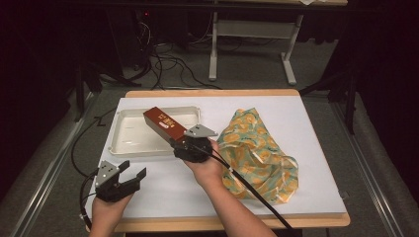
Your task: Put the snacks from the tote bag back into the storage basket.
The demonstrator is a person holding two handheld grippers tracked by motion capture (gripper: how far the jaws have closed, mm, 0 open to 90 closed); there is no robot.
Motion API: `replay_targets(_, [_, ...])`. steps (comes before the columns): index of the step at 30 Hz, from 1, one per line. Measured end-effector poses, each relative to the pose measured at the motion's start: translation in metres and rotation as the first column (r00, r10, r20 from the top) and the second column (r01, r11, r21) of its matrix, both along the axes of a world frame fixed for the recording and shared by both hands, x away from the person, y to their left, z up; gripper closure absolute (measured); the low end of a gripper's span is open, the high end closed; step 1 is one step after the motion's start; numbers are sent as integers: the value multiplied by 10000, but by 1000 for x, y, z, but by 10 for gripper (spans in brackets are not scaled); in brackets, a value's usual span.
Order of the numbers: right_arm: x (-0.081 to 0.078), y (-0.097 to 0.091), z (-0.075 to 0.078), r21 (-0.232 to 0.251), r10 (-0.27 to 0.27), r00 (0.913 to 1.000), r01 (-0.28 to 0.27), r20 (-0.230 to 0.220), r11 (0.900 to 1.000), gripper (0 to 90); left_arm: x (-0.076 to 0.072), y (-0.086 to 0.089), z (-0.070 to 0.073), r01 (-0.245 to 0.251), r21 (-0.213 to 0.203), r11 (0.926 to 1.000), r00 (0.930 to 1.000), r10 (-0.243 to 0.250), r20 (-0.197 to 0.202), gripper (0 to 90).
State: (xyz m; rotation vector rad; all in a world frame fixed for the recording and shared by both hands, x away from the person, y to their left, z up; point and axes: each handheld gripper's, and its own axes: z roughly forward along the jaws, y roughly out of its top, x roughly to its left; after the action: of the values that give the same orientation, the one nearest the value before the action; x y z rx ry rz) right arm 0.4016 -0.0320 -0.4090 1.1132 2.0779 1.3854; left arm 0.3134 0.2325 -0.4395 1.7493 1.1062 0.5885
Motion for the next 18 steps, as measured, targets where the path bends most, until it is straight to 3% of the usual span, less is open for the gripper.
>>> replay_targets(10, [17,16,-5,-511,-107,9998,97,-195,9986,396,0,-1,1,80,5,10000,10000,-80,25,318])
replay_targets(18, [30,17,-11,-912,-302,9986,262,-429,9955,395,0,-1,0,139,-1,9999,9999,-139,14,319])
